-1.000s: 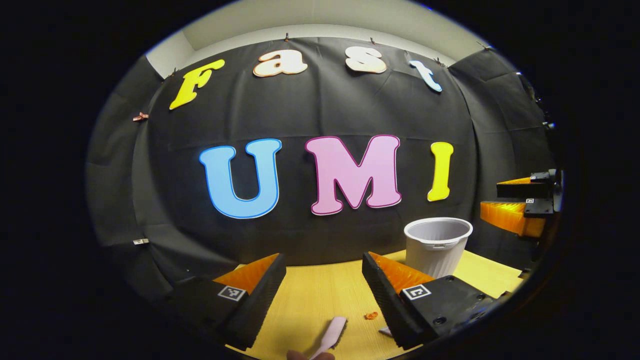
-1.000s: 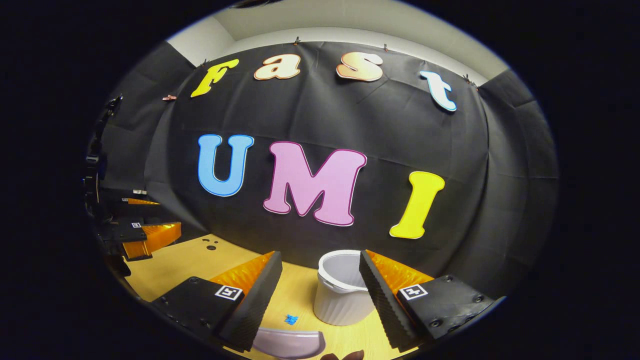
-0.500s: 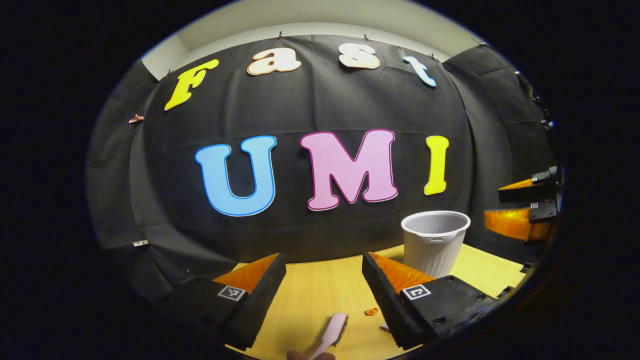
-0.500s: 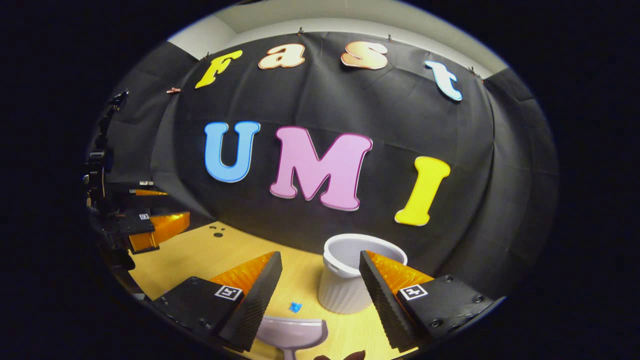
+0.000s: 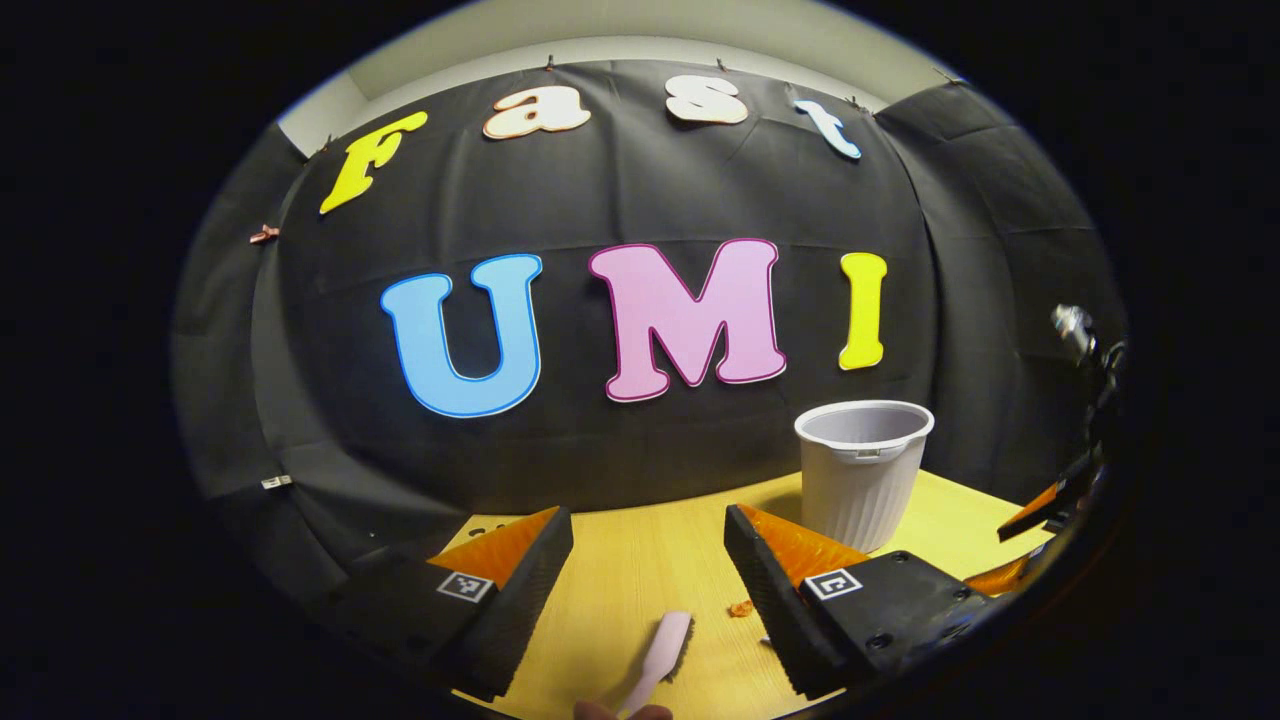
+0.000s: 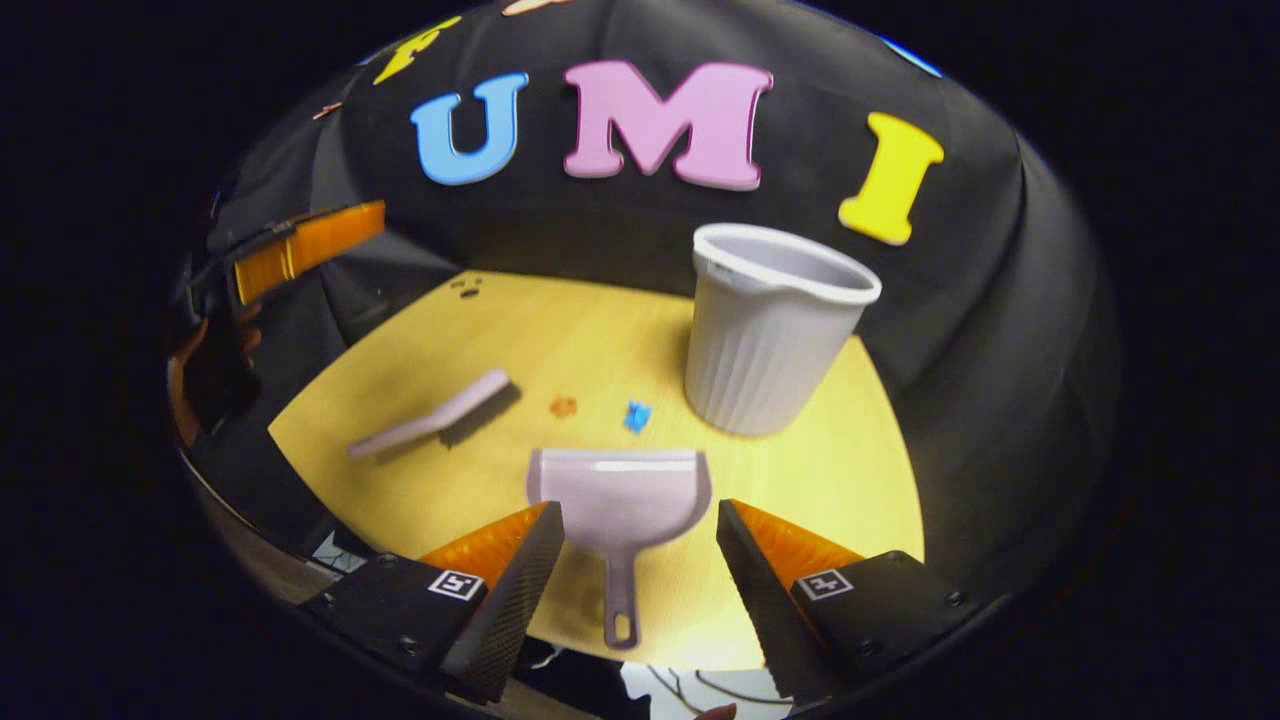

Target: Pick up the small broom and dustpan from the desktop, sweep the trash into the dustpan with the broom, and then empty the trash into the garbage bin.

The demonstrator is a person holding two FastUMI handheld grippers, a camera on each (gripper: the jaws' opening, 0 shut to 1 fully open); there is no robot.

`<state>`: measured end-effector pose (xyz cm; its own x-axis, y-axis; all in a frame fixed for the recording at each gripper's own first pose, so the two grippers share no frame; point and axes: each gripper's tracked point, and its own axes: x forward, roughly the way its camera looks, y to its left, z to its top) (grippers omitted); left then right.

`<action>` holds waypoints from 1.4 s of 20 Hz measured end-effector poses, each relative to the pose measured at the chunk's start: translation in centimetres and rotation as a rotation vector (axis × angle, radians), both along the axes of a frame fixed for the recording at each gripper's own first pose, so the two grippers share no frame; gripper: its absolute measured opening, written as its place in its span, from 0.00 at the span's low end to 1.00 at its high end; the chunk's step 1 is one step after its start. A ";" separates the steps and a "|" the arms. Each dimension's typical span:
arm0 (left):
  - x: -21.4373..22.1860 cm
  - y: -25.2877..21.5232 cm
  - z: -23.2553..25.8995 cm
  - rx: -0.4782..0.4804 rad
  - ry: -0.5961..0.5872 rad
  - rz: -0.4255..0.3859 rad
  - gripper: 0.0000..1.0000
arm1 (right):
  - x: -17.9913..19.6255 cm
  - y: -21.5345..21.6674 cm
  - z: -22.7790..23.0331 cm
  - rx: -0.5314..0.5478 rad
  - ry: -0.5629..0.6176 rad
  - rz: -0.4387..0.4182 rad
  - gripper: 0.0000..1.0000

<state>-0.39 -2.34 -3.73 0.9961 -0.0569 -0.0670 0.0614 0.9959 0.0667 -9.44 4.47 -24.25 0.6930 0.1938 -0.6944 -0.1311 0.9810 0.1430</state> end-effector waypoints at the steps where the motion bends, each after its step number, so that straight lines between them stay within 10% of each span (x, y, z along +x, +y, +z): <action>1: -0.1 0.2 -0.2 0.004 0.003 0.002 0.97 | -0.6 0.4 -1.8 0.011 0.051 0.002 0.97; 18: -1.6 4.0 -3.1 -0.009 0.078 0.099 0.97 | 0.7 3.8 -16.4 -0.008 0.456 0.020 0.76; 25: -1.1 4.2 -4.4 -0.011 0.099 0.116 0.97 | 1.3 3.3 -16.8 -0.034 0.494 0.050 0.40; 28: -0.8 4.2 -5.3 0.009 0.120 0.116 0.97 | 1.8 3.3 -16.7 -0.031 0.440 0.070 0.39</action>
